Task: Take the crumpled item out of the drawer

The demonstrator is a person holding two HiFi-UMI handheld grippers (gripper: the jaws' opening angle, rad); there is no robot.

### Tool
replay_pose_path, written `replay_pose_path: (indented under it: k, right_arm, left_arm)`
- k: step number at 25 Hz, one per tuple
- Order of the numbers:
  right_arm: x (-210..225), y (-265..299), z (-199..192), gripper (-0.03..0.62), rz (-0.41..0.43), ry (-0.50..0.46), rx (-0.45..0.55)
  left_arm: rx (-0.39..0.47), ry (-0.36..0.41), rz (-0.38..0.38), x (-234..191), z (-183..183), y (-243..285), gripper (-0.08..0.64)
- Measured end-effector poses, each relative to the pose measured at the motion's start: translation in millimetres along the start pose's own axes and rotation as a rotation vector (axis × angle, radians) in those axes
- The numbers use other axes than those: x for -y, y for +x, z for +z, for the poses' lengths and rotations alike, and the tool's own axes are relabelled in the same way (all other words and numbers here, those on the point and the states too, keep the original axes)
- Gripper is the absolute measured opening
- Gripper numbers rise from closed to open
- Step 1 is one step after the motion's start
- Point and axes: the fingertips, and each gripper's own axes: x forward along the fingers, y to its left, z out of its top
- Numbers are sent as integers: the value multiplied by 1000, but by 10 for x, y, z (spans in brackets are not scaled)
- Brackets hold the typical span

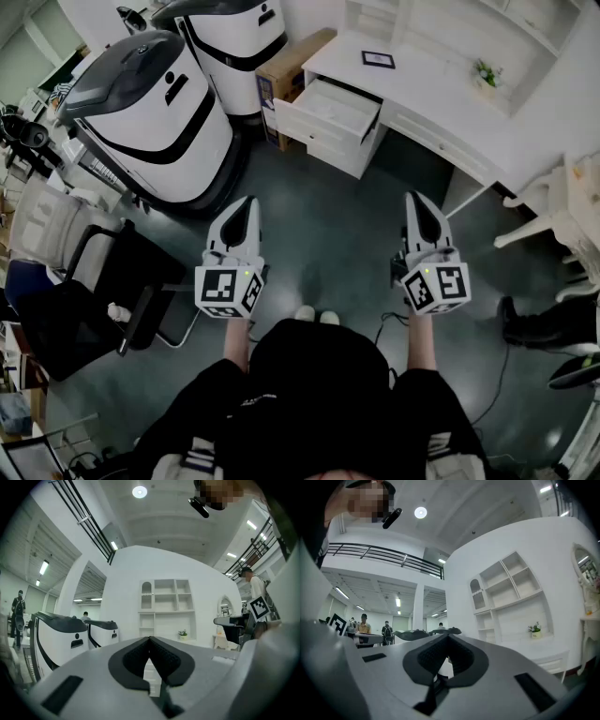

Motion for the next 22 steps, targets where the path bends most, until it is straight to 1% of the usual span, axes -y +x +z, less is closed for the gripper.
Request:
replay_pose_path:
  k: [6,10,14,17,22]
  right_arm:
    - [121,-12,-20,-8,-2,8,-1]
    - [237,-29,-30,-8,18,38,1]
    - [351,-35,-57,-8,40,29,-12]
    - [443,-13,-86,-8,49,43,-15]
    - [510,133,-159,-8,67,61,-22]
  left_arm:
    - [-4,-4,2,83,-31,62,-2]
    - [-14,-12,5,192,-66,130,-2]
    - [-27,-18,11,340,-129,183,-3]
    - [-35,-24,14,449,-169,200,-2]
    - [-43,-28,36,427,-228,283,-2]
